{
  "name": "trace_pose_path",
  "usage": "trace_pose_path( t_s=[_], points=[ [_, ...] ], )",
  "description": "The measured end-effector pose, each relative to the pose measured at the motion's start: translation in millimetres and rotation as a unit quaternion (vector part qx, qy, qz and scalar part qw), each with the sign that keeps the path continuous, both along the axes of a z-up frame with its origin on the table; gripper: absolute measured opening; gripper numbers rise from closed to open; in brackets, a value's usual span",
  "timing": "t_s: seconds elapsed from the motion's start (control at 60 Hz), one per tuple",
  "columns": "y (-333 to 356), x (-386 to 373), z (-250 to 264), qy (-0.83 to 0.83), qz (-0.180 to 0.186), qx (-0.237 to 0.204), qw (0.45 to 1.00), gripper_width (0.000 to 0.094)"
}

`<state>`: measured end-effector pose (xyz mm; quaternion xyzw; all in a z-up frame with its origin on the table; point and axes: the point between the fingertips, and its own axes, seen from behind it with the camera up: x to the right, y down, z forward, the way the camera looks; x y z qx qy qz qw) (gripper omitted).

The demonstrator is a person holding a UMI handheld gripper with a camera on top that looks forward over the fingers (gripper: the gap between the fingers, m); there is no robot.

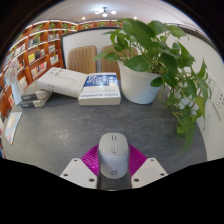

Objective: Arrange mouse

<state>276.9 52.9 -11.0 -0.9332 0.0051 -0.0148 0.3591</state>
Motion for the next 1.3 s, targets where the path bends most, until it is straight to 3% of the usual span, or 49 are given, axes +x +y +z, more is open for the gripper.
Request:
trace_pose_path(
  t_s=[0.117, 0.3, 0.433, 0.533, 0.65, 0.8, 0.967, 1.167, 1.3],
  points=[
    [4.3, -12.3, 28.1, -0.01, -0.006, 0.002, 1.0, 0.034],
    [43.9, -70.7, 150.7, -0.021, -0.029, 0.093, 0.995, 0.0339],
    [62.3, -145.2, 242.2, -0.027, -0.05, 0.161, 0.985, 0.0339],
    [64.2, -219.9, 286.5, -0.022, -0.064, 0.188, 0.98, 0.0338],
    [74.3, -314.6, 310.4, -0.011, -0.044, 0.205, 0.978, 0.0337],
    [81.7, -445.4, 272.5, 0.012, 0.003, 0.181, 0.983, 0.034],
    [77.0, -545.0, 165.8, 0.027, 0.043, 0.112, 0.992, 0.0341],
    [52.0, -587.7, 46.1, 0.012, 0.059, 0.03, 0.998, 0.0341],
    [34.9, -595.8, -1.5, 0.006, 0.06, -0.005, 0.998, 0.0342]
  ],
)
